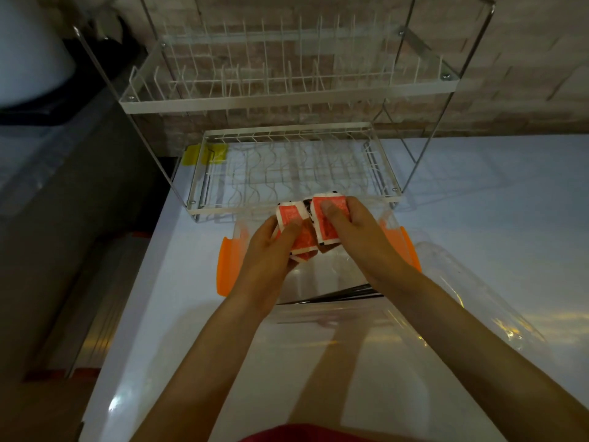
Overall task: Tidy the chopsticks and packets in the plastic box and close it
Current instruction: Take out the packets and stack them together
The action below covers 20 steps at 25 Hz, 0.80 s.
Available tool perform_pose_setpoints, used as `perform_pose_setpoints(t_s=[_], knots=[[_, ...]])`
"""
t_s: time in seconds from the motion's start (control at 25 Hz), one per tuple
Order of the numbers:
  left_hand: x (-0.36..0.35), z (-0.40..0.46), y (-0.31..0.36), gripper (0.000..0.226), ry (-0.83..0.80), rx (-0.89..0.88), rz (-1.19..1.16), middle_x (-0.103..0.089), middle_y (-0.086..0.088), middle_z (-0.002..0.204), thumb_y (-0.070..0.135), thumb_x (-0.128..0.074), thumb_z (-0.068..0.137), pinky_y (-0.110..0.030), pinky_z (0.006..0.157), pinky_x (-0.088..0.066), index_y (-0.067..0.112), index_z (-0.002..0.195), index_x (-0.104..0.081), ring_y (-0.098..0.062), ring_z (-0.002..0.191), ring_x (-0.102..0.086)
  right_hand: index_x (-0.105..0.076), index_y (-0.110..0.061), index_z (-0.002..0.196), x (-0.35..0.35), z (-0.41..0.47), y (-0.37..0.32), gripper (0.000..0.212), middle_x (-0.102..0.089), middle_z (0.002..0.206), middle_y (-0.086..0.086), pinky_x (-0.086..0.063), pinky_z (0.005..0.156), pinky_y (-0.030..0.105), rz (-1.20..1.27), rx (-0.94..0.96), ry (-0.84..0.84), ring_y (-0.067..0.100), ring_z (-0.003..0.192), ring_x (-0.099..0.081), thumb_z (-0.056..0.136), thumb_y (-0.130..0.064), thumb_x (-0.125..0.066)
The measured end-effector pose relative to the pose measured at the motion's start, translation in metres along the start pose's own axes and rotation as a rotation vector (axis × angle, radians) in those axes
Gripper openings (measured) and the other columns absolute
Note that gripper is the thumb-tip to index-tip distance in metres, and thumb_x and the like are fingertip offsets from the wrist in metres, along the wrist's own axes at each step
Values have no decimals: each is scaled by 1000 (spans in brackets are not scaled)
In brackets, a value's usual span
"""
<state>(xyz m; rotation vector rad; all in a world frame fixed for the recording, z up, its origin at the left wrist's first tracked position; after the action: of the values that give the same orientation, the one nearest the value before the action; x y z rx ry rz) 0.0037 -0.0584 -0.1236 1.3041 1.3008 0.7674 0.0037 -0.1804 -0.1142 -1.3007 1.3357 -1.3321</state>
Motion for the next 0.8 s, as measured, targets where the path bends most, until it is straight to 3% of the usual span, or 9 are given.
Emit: perform_pose_setpoints(t_s=[0.08, 0.24, 0.36, 0.48, 0.6, 0.72, 0.8], knots=[[-4, 0, -1, 31, -48, 29, -98, -67, -5, 111, 27, -40, 94, -31, 85, -55, 17, 120, -55, -18, 100, -66, -43, -12, 118, -6, -2, 2, 30, -54, 91, -10, -47, 54, 1, -8, -6, 3, -2, 78, -55, 94, -31, -40], [-13, -4, 1, 39, -224, 130, -308, -73, -1, 97, 32, -30, 95, -23, 80, -56, 17, 106, -64, -13, 93, -68, -37, -12, 113, -15, -8, 4, 25, -48, 84, -16, -39, 50, -6, 9, -9, -14, -8, 73, -48, 96, -29, -36], [-14, -4, 1, 30, -263, 174, -371, -70, -2, 94, 27, -43, 85, -25, 80, -53, 15, 103, -64, -13, 89, -65, -34, -14, 106, -20, -11, 3, 20, -49, 84, -16, -40, 51, -5, 8, 18, -41, -8, 71, -51, 96, -31, -33], [-13, -4, -1, 28, -234, 181, -339, -73, 2, 79, 29, -54, 69, -22, 73, -55, 16, 91, -66, -10, 80, -67, -29, -21, 108, -33, -17, 3, 18, -53, 86, -17, -46, 58, -1, -68, 64, -157, -5, 76, -56, 96, -34, -30], [-12, -5, -2, 27, -236, 161, -295, -75, 6, 72, 29, -57, 68, -17, 61, -56, 18, 91, -64, -5, 72, -70, -30, -26, 117, -38, -20, 5, 26, -56, 97, -12, -47, 64, -1, -100, 102, -201, -4, 84, -58, 95, -39, -28], [-8, -6, -2, 27, -254, 161, -220, -75, 6, 78, 26, -57, 73, -19, 67, -57, 19, 99, -63, -6, 77, -70, -32, -24, 129, -37, -18, 7, 36, -53, 121, 2, -48, 71, 3, -127, 90, -242, 5, 98, -57, 96, -37, -26], [-1, -3, -2, 17, -230, 172, -204, -76, 3, 78, 18, -53, 83, -24, 67, -59, 19, 97, -63, -10, 78, -71, -35, -27, 131, -31, -15, 9, 39, -49, 131, 5, -45, 83, 12, -106, 47, -263, 11, 109, -53, 96, -40, -23]])
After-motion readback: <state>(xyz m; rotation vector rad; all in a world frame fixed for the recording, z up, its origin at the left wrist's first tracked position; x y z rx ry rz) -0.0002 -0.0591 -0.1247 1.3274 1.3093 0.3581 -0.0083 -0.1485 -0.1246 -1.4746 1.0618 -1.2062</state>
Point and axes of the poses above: each hand's wrist, its own z-axis towards the middle knuckle, its own x-axis out of the back of the hand, y = z × x, the point moved 6 cm from there along z, towards the middle knuckle
